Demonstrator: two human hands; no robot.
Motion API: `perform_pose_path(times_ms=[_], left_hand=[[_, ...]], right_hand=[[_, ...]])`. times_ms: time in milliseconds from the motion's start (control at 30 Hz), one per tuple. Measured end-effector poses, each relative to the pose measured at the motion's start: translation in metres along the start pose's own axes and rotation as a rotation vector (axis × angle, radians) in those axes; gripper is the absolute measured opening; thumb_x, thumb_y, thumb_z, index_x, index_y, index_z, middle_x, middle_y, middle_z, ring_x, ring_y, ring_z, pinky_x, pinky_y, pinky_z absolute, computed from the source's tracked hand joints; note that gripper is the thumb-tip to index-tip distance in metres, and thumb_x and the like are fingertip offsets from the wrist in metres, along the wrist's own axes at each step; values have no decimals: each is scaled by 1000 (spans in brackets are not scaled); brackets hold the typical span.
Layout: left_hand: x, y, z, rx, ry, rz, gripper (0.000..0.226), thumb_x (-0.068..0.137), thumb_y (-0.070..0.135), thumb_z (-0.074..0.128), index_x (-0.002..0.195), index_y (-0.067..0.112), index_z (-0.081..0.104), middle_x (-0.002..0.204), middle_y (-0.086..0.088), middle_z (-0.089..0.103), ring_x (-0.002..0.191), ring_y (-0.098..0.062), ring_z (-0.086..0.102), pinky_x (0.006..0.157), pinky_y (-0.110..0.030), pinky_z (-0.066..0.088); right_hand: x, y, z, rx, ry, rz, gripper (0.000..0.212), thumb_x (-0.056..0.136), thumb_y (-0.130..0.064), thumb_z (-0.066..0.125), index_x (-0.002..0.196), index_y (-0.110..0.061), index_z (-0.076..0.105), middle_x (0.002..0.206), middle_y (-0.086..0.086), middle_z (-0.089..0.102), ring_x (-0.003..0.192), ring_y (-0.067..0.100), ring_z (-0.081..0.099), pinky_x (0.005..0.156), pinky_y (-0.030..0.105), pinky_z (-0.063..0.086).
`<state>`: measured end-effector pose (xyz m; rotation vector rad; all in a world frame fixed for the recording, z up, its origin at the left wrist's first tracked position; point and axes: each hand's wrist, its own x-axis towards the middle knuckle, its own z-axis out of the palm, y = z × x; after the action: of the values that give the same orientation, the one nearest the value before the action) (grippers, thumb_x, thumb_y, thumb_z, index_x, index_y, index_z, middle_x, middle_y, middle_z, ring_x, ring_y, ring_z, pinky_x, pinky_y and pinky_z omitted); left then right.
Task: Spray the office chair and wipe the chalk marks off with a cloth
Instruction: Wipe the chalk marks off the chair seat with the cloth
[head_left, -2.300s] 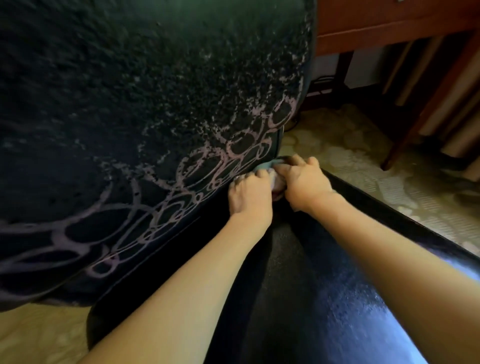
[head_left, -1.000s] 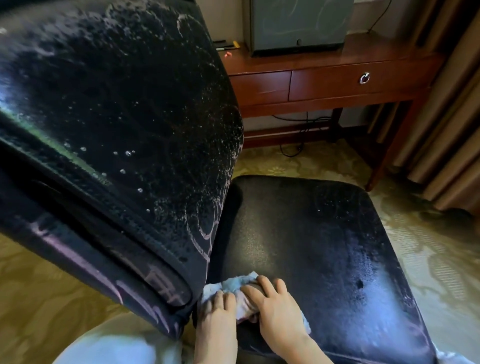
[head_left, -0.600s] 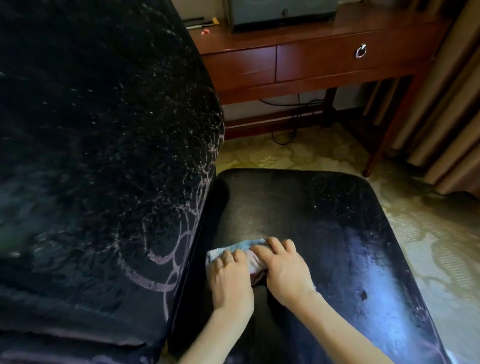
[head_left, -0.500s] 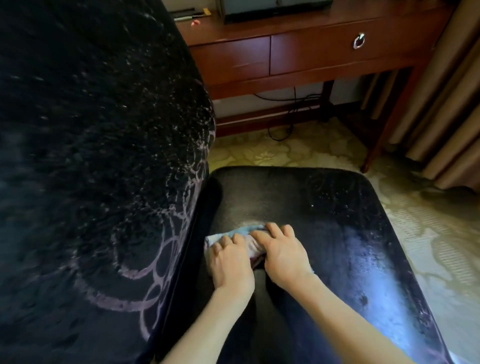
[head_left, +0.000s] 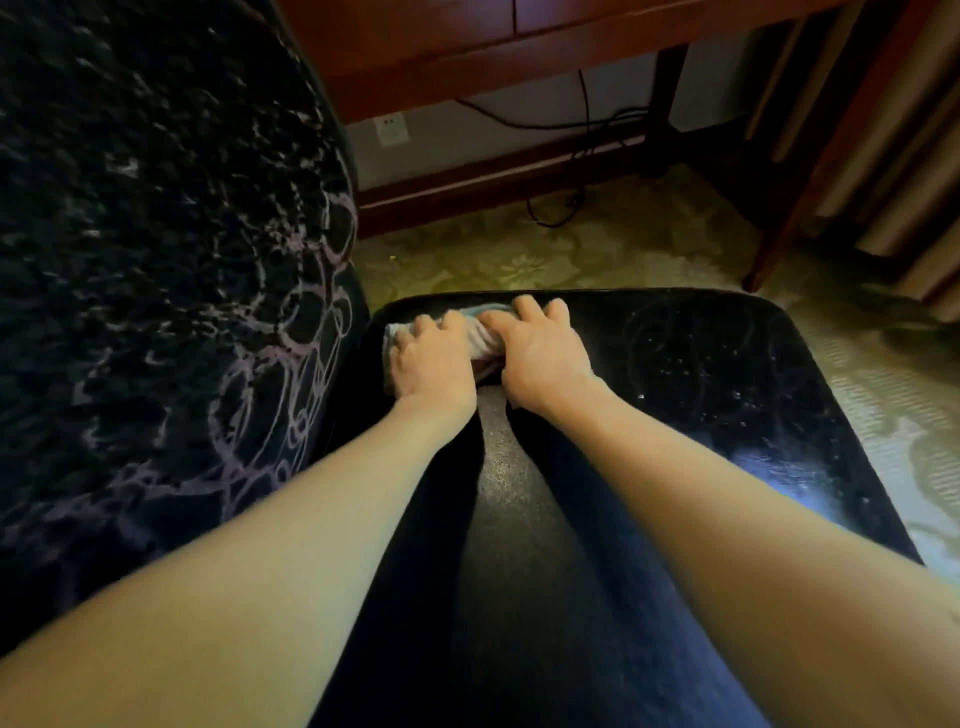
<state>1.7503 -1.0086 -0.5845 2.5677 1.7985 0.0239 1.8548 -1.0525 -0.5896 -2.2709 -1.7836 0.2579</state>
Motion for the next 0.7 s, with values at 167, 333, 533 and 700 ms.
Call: perform_pose_path(times_ms=[167, 333, 533, 700], left_hand=[[32, 2, -1, -56, 13, 83, 36, 90, 7, 52, 125, 11, 44, 126, -19, 48, 119, -37, 44, 97, -43, 40], [19, 11, 4, -40, 30, 53, 32, 93, 10, 49, 124, 11, 43, 125, -18, 49, 120, -36, 45, 97, -43, 39], [-38, 20, -1, -7, -2, 151, 32, 94, 22, 50, 125, 14, 46, 126, -14, 53, 118, -33, 49, 100, -39, 38], [-125, 28, -7, -27, -67, 225, 36, 96, 25, 48, 131, 20, 41, 133, -9, 46, 124, -30, 42, 105, -37, 33]], right_hand=[[24, 14, 3, 9, 40, 55, 71, 84, -7, 58, 144, -33, 29, 145, 11, 22, 124, 37, 26, 101, 43, 38], [4, 22, 9, -14, 111, -2, 76, 82, -12, 63, 143, -30, 23, 142, 14, 23, 119, 35, 31, 101, 42, 36], [-64, 26, -4, 40, 62, 39, 67, 83, -10, 58, 142, -27, 30, 147, 12, 23, 126, 33, 29, 105, 39, 33], [-161, 28, -14, 89, 51, 93, 59, 88, -13, 52, 142, -31, 34, 151, 6, 21, 133, 28, 24, 100, 39, 40]])
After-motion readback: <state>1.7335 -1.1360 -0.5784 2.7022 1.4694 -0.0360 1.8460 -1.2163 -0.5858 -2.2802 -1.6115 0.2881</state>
